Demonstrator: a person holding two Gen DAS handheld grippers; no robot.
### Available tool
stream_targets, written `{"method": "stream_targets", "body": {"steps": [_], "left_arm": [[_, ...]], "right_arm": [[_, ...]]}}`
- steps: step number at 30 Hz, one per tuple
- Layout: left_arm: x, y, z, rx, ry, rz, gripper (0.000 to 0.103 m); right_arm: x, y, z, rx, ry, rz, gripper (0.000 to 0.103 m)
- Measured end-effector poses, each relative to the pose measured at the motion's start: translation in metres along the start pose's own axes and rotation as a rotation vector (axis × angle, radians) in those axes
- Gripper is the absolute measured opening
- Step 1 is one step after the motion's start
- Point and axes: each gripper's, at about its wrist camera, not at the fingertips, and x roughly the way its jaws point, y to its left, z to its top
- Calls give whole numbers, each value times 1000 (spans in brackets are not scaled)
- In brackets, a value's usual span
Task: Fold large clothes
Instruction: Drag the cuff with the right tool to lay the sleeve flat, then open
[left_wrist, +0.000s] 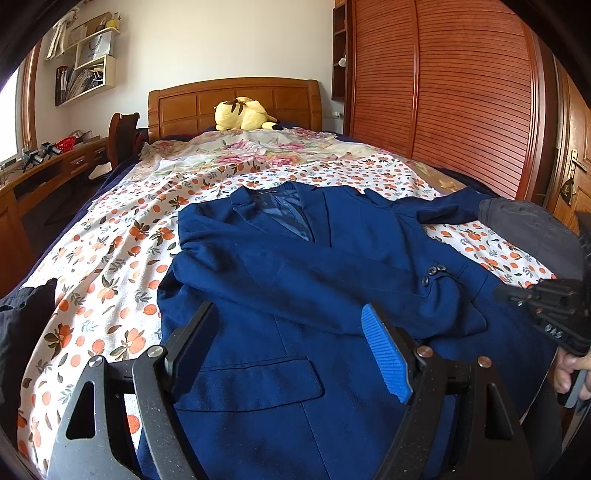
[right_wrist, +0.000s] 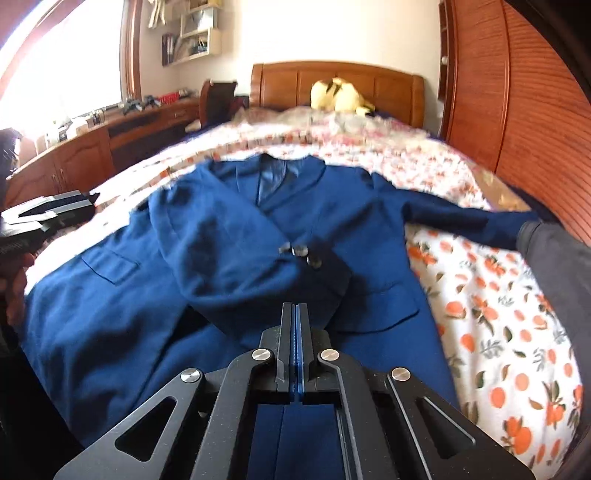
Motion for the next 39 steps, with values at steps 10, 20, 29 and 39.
{"method": "stream_targets", "body": {"steps": [10,20,29,39], "left_arm": [[1,0,0,0,0,2,80],[1,0,0,1,3,1,80],[-1,0,0,3,-4,-2,80],[-2,1,1,8,-5,-1,80]], "right_arm": [[39,-16,22,39,51,-52,59],[131,-34,40,116,281,-28,60],[126,-26,41,42,259,51,3],[53,-37,34,0,83,-92,2]]}}
